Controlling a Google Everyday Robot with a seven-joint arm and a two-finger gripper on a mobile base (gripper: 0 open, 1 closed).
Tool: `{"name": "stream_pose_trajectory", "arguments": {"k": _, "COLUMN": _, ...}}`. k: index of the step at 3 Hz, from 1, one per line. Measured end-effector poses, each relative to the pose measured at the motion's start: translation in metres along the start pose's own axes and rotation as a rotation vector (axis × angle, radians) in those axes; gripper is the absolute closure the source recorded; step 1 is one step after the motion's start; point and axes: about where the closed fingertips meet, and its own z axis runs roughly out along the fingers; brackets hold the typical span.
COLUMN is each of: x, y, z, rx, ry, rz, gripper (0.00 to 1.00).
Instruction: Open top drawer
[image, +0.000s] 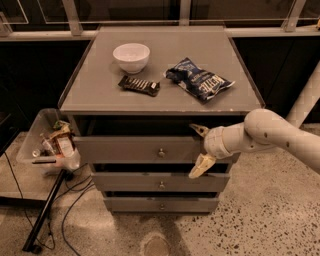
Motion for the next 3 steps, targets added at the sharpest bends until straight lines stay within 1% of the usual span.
{"name": "stream_pose_trajectory", "arguments": {"k": 1, "x": 0.0, "y": 0.0, "z": 0.0001, "rx": 0.0, "ry": 0.0, "rz": 0.0, "gripper": 0.0}}
{"name": "stream_pose_trajectory", "arguments": {"k": 2, "x": 0.0, "y": 0.0, "z": 0.0001, "rx": 0.0, "ry": 0.0, "rz": 0.0, "gripper": 0.19}}
{"name": "stream_pose_trajectory", "arguments": {"k": 3, "x": -0.0001, "y": 0.0001, "z": 0.0001, "rx": 0.0, "ry": 0.0, "rz": 0.0, "gripper": 0.42}}
